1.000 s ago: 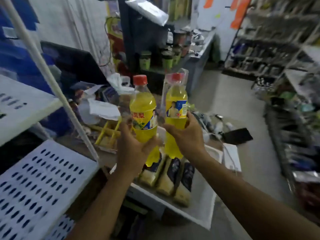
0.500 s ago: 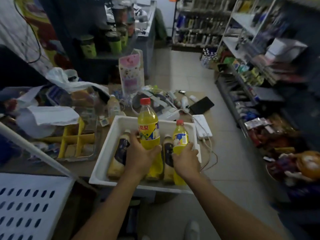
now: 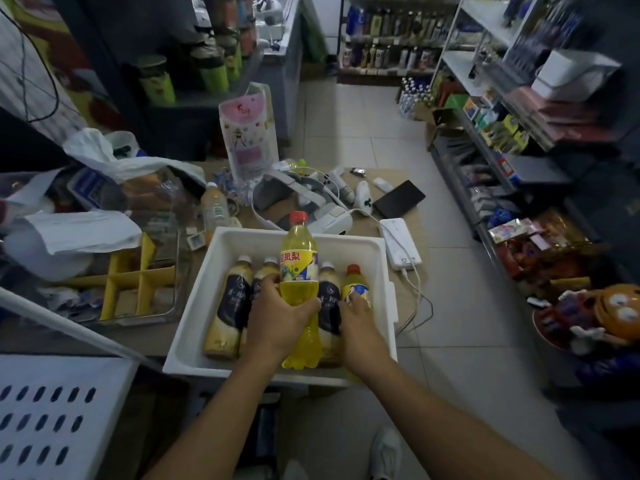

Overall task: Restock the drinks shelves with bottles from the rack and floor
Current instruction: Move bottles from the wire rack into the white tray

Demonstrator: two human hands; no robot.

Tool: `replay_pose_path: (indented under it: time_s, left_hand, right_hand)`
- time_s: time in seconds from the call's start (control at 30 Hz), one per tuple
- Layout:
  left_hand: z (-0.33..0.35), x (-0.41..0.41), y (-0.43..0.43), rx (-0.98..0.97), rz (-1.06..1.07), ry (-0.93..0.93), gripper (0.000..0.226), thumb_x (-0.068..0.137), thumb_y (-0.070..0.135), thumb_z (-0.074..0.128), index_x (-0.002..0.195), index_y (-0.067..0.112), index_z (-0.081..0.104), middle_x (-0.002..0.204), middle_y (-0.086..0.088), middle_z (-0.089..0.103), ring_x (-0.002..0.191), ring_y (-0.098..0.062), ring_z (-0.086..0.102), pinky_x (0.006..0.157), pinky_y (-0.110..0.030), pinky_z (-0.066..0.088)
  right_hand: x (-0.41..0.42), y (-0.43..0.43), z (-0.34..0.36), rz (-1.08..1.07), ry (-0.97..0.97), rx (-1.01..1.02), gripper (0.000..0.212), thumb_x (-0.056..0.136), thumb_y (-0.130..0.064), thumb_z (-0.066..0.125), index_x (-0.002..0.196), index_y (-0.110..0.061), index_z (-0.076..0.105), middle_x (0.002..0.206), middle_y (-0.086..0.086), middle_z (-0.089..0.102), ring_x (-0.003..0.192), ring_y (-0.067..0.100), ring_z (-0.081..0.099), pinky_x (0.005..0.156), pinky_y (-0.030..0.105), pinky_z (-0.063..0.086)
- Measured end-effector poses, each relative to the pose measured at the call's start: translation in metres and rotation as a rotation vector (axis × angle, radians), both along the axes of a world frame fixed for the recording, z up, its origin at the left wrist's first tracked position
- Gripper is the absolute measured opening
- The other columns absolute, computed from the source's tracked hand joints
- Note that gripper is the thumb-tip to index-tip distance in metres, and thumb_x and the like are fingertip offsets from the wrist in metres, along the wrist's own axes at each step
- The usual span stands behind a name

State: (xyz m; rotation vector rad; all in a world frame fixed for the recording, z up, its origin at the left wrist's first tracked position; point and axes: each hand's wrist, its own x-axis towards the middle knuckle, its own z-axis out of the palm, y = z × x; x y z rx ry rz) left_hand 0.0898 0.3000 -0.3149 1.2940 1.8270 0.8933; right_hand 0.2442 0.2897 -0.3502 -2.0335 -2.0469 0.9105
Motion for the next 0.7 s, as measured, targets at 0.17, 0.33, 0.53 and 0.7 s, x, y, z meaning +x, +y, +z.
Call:
replay_pose_path:
  time_s: [0.17, 0.33, 0.53, 0.7]
  left_hand:
    - [-0.007, 0.012, 0.002, -0.076, -0.029, 0.042, 0.067, 0.062, 0.050, 0.076, 0.117, 0.028, 0.046, 0.091, 0.016, 0.060, 0.076, 0.000, 0.058, 0.055, -0.021, 0.040]
    - [-0.011, 0.041, 0.002, -0.146, -0.104, 0.080, 0.072, 0.058, 0.058, 0.073, 0.118, 0.028, 0.046, 0.091, 0.016, 0.056, 0.072, -0.001, 0.054, 0.055, -0.023, 0.037]
    - [-0.021, 0.083, 0.002, -0.161, -0.197, 0.118, 0.051, 0.080, 0.057, 0.061, 0.117, 0.028, 0.045, 0.093, 0.012, 0.055, 0.073, -0.007, 0.051, 0.056, -0.025, 0.034]
    - [-0.026, 0.100, 0.003, -0.151, -0.185, 0.022, 0.045, 0.093, 0.050, 0.051, 0.127, 0.022, 0.046, 0.114, -0.001, 0.063, 0.094, -0.020, 0.060, 0.074, -0.034, 0.048]
  right_hand:
    - [0.004, 0.004, 0.006, -0.154, 0.230, 0.050, 0.048, 0.092, 0.004, 0.050, 0.137, -0.013, 0.051, 0.152, 0.009, 0.039, 0.137, 0.026, 0.042, 0.103, 0.029, 0.039]
    - [0.019, 0.019, 0.042, -0.425, 0.521, 0.249, 0.036, 0.099, -0.004, 0.042, 0.118, -0.027, 0.063, 0.106, -0.015, 0.062, 0.092, 0.004, 0.056, 0.072, 0.010, 0.044]
    - [0.044, 0.039, 0.068, -0.535, 0.593, 0.405, 0.029, 0.105, -0.016, 0.039, 0.114, -0.038, 0.057, 0.098, -0.037, 0.051, 0.097, 0.002, 0.061, 0.076, 0.020, 0.053]
    - [0.058, 0.036, 0.058, -0.560, 0.551, 0.370, 0.029, 0.104, -0.014, 0.041, 0.122, -0.027, 0.060, 0.109, -0.018, 0.057, 0.096, 0.003, 0.058, 0.070, 0.010, 0.046]
